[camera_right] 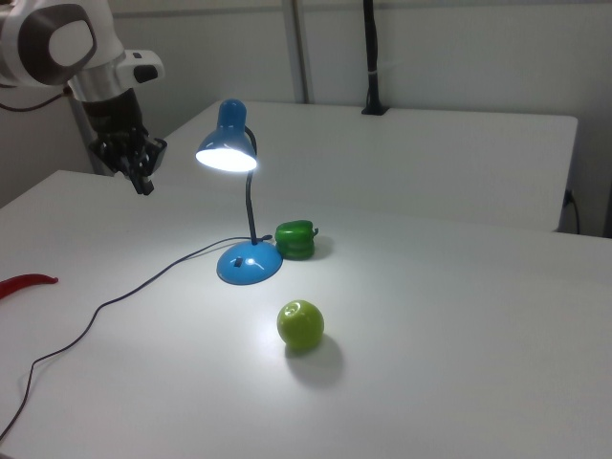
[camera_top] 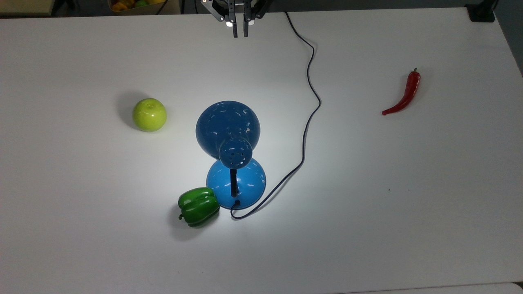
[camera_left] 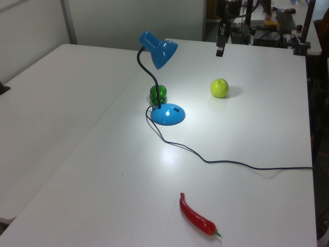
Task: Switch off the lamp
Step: 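Move the gripper toward the blue lamp base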
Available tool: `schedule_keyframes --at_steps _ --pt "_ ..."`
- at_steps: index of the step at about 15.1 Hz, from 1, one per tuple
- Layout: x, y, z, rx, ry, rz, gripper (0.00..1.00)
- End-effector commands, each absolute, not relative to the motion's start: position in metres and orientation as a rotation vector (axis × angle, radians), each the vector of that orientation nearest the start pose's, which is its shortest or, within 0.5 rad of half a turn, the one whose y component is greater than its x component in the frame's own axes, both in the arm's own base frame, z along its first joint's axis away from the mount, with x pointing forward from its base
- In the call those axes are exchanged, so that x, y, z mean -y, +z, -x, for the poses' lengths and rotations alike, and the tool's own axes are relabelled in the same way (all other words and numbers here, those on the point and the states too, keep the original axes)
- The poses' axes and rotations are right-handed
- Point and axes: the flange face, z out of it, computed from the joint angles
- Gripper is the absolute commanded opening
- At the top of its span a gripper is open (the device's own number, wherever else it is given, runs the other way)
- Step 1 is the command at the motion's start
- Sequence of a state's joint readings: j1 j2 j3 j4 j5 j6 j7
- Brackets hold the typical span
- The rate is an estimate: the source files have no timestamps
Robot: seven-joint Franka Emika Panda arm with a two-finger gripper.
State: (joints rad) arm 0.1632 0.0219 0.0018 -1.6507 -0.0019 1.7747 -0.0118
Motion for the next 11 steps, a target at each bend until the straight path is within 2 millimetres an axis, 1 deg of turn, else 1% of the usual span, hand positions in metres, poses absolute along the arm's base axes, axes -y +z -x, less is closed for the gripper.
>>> schedule_keyframes --at_steps 1,8,11 --pt "-0.101 0.589 -0.57 0.308 -0.174 3.092 0.0" --pt "-0.11 0.583 -0.57 0.301 -0.156 3.079 0.0" --pt "-0.116 0.572 -0.572 0.324 -0.126 3.068 0.0"
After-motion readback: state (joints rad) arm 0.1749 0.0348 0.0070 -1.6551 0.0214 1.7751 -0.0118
